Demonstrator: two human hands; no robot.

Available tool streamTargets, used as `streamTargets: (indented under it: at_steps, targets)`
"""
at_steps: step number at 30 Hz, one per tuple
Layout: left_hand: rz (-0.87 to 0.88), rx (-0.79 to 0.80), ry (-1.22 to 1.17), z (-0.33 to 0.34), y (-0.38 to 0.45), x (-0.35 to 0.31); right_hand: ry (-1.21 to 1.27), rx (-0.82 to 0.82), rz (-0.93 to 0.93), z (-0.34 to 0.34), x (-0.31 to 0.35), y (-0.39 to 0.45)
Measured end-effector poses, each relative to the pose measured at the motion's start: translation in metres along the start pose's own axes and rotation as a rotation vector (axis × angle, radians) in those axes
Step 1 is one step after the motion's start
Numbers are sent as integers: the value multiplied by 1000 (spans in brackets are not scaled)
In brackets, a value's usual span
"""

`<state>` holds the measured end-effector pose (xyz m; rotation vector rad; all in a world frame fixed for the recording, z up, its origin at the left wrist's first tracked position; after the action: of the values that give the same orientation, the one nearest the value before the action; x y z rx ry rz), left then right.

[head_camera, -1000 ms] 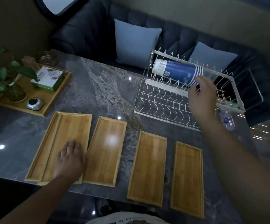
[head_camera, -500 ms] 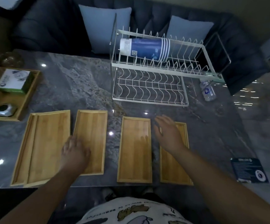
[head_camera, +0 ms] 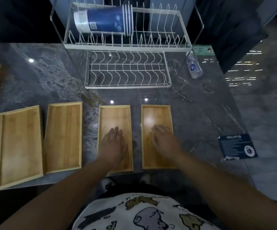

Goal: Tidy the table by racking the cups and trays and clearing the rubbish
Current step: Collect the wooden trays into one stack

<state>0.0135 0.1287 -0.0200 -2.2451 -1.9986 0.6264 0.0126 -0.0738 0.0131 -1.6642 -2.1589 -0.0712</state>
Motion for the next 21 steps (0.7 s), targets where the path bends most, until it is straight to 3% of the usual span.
streamTargets:
  at_steps: [7, 13, 21]
  targets:
    - [-261, 39, -42, -4, 2, 39, 184, 75, -91, 30, 50, 36]
    - [-404, 46, -222, -10, 5, 64, 225, 187, 102, 49, 55, 60]
    - [-423, 54, -299, -13, 15, 88, 189, 255, 232, 61, 59, 63]
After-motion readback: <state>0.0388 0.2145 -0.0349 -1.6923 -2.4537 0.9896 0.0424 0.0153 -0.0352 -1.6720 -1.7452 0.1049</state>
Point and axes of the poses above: each hand's wrist, its own y-axis towards the middle knuckle, its own z-axis out of the palm, x = y × z, the point moved 7 cm from there along y, towards the middle knuckle, and after that the axes turned 8 degrees about -z, right-handed, at the moved point
